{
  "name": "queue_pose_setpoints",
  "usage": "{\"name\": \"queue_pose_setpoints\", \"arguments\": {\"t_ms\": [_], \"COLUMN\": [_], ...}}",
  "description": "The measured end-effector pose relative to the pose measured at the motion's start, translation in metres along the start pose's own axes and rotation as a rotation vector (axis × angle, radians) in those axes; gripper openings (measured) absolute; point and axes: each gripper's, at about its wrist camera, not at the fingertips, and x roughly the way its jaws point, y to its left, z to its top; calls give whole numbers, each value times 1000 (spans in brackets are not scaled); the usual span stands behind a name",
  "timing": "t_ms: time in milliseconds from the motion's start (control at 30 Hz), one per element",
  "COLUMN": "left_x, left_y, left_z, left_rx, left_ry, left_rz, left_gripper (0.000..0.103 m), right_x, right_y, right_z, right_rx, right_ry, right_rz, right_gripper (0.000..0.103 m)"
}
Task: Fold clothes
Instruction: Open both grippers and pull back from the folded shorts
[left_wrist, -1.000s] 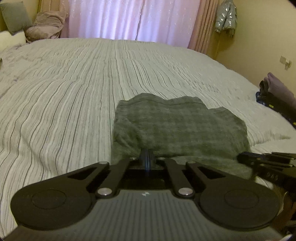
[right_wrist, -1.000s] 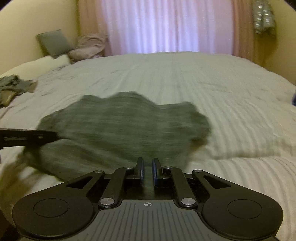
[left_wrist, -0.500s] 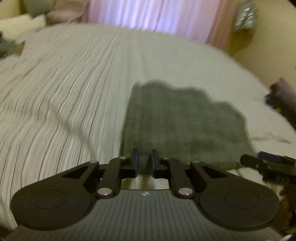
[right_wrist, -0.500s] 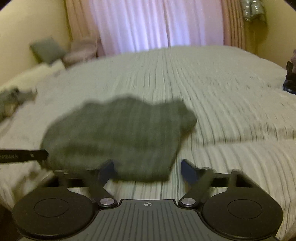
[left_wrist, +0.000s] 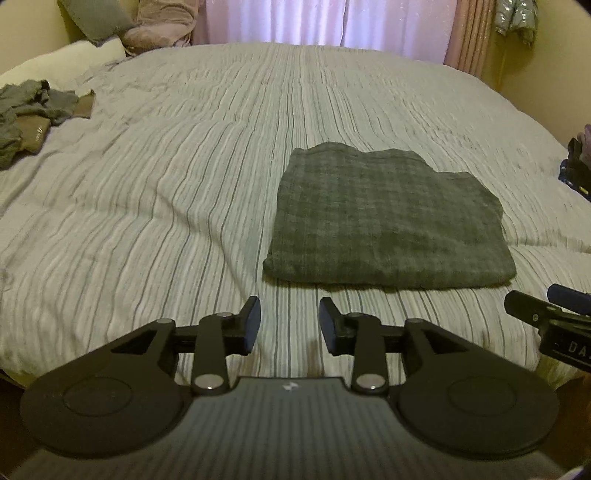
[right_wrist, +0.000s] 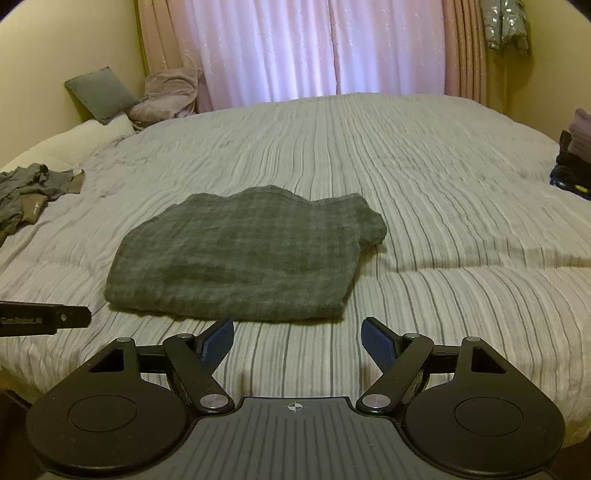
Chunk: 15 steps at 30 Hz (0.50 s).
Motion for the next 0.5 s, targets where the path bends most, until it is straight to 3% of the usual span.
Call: {"name": "queue_pose_setpoints", "arguments": {"t_ms": [500], "left_x": [-46], "left_y": [-5], "left_z": [-13], "left_rx": [16], "left_ry": [-76], "left_rz": [-23], "left_gripper": [36], "right_x": [-47], "right_y": [8], "right_z": [-10], "right_rx": [-3], "right_ry": [-44], "right_rz": [-16], "right_gripper": [79]}}
